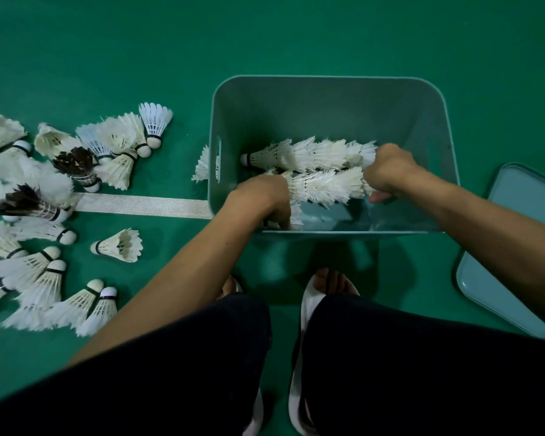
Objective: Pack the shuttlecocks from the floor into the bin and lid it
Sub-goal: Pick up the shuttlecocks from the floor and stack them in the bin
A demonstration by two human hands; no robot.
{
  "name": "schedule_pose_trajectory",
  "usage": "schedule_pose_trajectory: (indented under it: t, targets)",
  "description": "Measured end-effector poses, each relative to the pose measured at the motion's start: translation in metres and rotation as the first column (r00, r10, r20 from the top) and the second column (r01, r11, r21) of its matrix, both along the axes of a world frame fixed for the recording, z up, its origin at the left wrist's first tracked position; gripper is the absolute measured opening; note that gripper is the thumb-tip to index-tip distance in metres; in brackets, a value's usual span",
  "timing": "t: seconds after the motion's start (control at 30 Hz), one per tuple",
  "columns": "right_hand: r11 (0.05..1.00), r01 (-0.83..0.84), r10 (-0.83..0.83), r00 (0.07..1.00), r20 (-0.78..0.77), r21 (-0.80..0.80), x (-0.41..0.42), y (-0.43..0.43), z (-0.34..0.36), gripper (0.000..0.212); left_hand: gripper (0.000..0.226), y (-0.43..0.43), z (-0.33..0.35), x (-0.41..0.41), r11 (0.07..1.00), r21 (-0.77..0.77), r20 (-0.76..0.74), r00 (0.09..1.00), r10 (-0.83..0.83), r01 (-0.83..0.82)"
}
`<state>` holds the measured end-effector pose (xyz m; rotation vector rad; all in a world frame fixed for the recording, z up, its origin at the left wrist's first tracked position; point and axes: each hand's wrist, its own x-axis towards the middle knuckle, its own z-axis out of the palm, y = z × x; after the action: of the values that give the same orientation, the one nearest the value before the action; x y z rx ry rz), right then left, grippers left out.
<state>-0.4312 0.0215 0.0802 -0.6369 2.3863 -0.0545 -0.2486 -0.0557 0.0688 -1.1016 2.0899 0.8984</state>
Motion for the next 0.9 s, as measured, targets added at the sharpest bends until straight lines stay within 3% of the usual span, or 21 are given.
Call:
schedule_pose_trajectory:
  t: [0.07,0.13,0.2,0.27,0.37,0.43,0.47,0.53,0.57,0.67,0.8,0.9]
  targets:
    - [0.996,0.091,-0.09,0.995,0.033,-0.002,-0.003,0.0,-0.008,0.009,0.035,0.0,-0.001,0.0,0.999,-0.034,0.0,1.0,0.001,-0.001]
    - [0.998,0.068,-0.069,0.998,0.016,0.015,-0.005,0.001,-0.013,0.006,0.037,0.0,-0.001,0.002,0.998,-0.057,0.004,1.0,0.007,-0.007]
    - [0.994,-0.095,0.099,0.992,-0.084,0.053,-0.002,0.004,-0.012,0.007,0.037,0.0,0.0,0.003,0.998,-0.062,0.001,1.0,0.016,-0.016]
    - [0.955,-0.283,0.297,0.92,-0.254,0.093,0.0,0.006,-0.006,0.01,0.037,0.0,0.003,0.004,0.995,-0.089,-0.026,0.999,0.03,-0.032]
    - [0.924,-0.381,0.363,0.848,-0.387,0.03,0.004,0.007,0.013,0.014,0.047,0.0,0.012,0.006,0.982,-0.174,-0.091,0.994,0.055,-0.07]
    - [0.933,-0.343,0.309,0.918,-0.247,-0.108,0.012,0.003,0.025,0.026,0.045,0.0,0.02,0.006,0.969,-0.226,-0.129,0.989,0.068,-0.096]
    - [0.942,-0.28,0.276,0.96,-0.046,-0.185,0.021,0.0,0.031,0.031,0.045,0.001,0.024,0.006,0.964,-0.241,-0.146,0.986,0.074,-0.108]
    - [0.97,-0.108,0.189,0.897,0.399,-0.217,0.042,-0.002,0.036,0.036,0.049,0.006,0.031,0.009,0.959,-0.256,-0.17,0.982,0.077,-0.12]
    - [0.98,-0.072,0.159,0.849,0.503,-0.187,0.052,-0.004,0.034,0.037,0.053,0.009,0.034,0.01,0.958,-0.263,-0.166,0.983,0.073,-0.116]
    - [0.987,-0.1,0.15,0.855,0.496,-0.126,0.071,-0.01,0.019,0.018,0.059,0.012,0.037,0.018,0.965,-0.255,-0.118,0.992,0.038,-0.067]
    - [0.989,-0.123,0.042,0.777,0.628,0.085,0.075,-0.028,0.003,0.033,0.058,0.01,0.037,0.027,0.971,-0.234,-0.079,0.997,0.022,-0.04]
    - [0.978,-0.143,0.0,0.726,0.688,0.152,0.073,-0.04,-0.009,0.037,0.038,0.006,0.037,0.027,0.978,-0.205,-0.079,0.997,0.011,-0.027]
